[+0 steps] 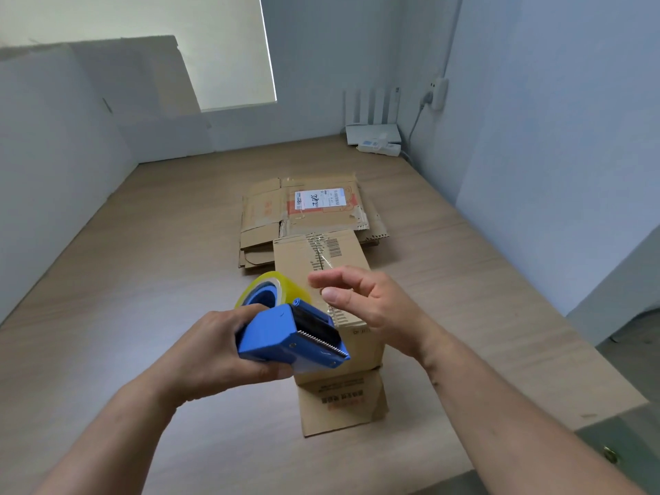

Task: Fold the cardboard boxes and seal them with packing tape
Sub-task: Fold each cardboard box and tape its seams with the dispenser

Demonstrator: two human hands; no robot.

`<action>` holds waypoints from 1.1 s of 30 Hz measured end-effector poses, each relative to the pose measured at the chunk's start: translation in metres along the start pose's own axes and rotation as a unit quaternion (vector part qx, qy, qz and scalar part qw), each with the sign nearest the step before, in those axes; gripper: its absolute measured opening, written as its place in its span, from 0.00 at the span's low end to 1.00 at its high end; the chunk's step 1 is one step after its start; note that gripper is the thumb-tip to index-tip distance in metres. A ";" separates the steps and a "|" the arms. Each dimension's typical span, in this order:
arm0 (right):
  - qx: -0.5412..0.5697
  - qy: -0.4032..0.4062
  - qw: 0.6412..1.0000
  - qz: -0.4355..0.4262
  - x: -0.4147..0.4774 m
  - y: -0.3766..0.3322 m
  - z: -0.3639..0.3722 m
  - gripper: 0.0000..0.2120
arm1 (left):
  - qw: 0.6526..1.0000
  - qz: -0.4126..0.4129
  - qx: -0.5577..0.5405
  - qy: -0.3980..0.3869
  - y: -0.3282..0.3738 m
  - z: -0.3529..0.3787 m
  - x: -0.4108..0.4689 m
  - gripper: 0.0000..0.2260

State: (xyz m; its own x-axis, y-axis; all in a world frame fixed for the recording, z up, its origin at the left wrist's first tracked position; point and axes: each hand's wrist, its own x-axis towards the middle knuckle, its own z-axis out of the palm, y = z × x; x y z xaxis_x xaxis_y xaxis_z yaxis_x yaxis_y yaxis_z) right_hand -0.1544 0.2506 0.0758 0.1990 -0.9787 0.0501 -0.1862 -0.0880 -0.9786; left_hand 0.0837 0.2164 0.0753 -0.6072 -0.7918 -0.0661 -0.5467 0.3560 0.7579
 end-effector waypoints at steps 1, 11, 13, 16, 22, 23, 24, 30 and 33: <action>0.000 -0.009 1.000 0.011 0.000 0.000 -0.001 0.16 | 1.000 0.005 0.012 -0.004 0.001 0.000 0.000 0.28; 0.016 0.034 0.999 -0.028 -0.001 0.001 -0.004 0.07 | 1.000 -0.012 0.000 -0.023 0.003 -0.001 0.010 0.25; 0.004 0.082 0.995 -0.048 0.002 0.002 -0.001 0.07 | 0.999 -0.022 -0.024 -0.015 0.007 -0.001 0.013 0.22; -0.041 0.158 0.984 -0.065 0.005 0.004 0.006 0.08 | 0.997 -0.062 -0.043 -0.007 0.013 -0.008 0.020 0.23; 0.036 0.279 0.960 0.012 -0.007 0.020 -0.023 0.10 | 0.989 -0.128 -0.046 -0.052 -0.010 -0.069 -0.002 0.35; 0.049 0.309 0.949 0.035 -0.013 0.027 -0.034 0.10 | 0.986 -0.157 -0.039 -0.047 -0.018 -0.081 -0.010 0.36; 0.056 0.318 0.945 0.060 -0.017 0.035 -0.041 0.11 | 0.981 -0.187 -0.025 -0.052 -0.026 -0.089 -0.016 0.37; 0.039 0.306 0.935 0.175 -0.020 0.074 -0.026 0.14 | 0.945 -0.290 0.024 -0.146 -0.052 -0.085 -0.006 0.37; 0.036 0.332 0.923 0.192 -0.020 0.082 -0.026 0.13 | 0.940 -0.297 0.030 -0.165 -0.054 -0.078 0.008 0.37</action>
State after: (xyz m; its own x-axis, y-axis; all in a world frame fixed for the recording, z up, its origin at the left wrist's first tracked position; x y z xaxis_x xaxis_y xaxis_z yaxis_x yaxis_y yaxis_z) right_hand -0.1986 0.2584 -0.0008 -0.5062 -0.8353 -0.2146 -0.0518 0.2778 -0.9592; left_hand 0.1538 0.1524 0.0846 -0.3249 -0.6654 -0.6721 -0.8714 -0.0656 0.4862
